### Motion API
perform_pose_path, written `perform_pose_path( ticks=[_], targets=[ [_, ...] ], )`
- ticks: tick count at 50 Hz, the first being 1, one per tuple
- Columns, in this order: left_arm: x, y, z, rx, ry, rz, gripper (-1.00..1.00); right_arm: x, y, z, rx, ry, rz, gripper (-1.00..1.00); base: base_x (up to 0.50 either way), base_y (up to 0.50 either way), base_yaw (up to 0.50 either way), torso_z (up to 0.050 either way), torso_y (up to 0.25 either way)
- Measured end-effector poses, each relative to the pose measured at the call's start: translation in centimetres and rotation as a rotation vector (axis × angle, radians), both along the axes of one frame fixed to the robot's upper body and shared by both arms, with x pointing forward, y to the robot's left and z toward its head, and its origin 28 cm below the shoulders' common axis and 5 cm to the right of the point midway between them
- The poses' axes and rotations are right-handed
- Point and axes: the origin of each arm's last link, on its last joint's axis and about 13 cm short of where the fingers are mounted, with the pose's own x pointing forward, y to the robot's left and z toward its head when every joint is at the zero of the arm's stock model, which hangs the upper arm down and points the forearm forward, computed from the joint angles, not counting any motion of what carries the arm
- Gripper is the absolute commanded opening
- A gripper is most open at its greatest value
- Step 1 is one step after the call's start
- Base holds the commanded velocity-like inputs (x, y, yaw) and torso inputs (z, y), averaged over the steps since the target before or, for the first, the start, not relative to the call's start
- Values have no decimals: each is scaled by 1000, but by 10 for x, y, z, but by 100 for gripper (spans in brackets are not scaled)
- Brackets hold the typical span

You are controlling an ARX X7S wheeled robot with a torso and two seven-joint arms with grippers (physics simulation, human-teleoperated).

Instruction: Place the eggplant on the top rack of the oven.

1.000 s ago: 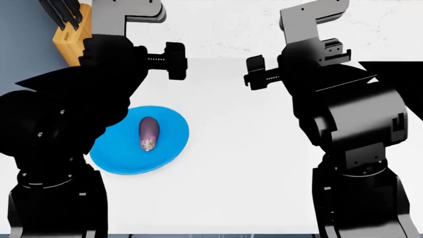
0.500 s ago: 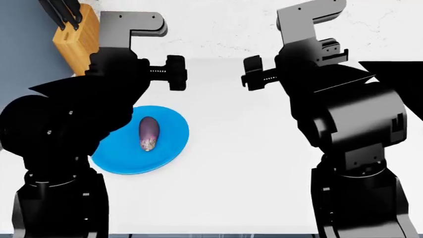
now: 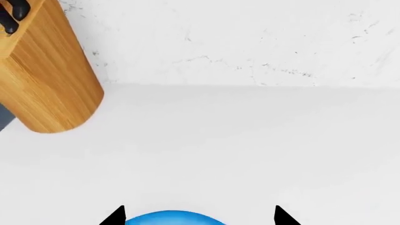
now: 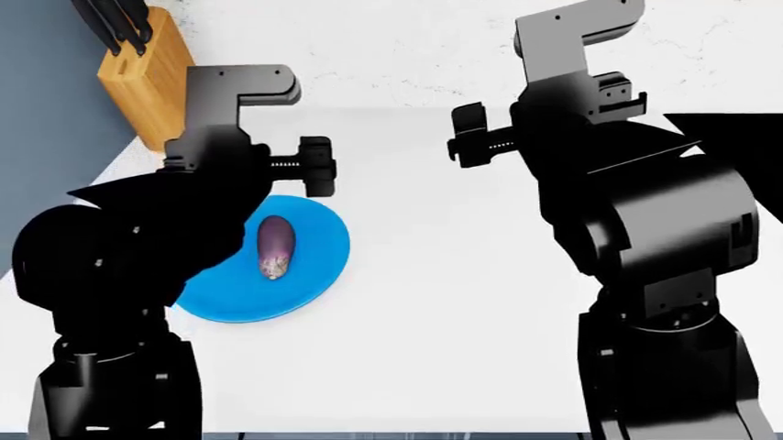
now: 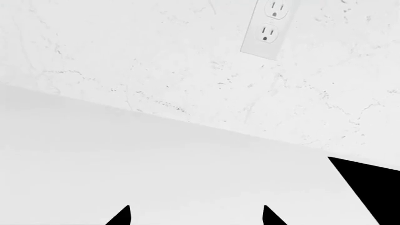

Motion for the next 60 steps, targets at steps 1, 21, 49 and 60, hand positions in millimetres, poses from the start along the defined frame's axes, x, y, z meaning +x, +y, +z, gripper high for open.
perform_pose_path(
  ticks=[1,21,49,60],
  targets=[
    [0,0,-1,-1,3,2,100,0,0,0,0,0,0,100,0,0,0,0,0],
    [-11,5,-16,-13,39,29,100,-2,-1,-1,6,-1,0,100,0,0,0,0,0],
    [-17,9,-35,-26,91,35,100,-3,0,-2,6,-1,2,100,0,0,0,0,0],
    [-19,10,-40,-27,104,37,100,-3,0,-2,5,0,1,100,0,0,0,0,0]
  ],
)
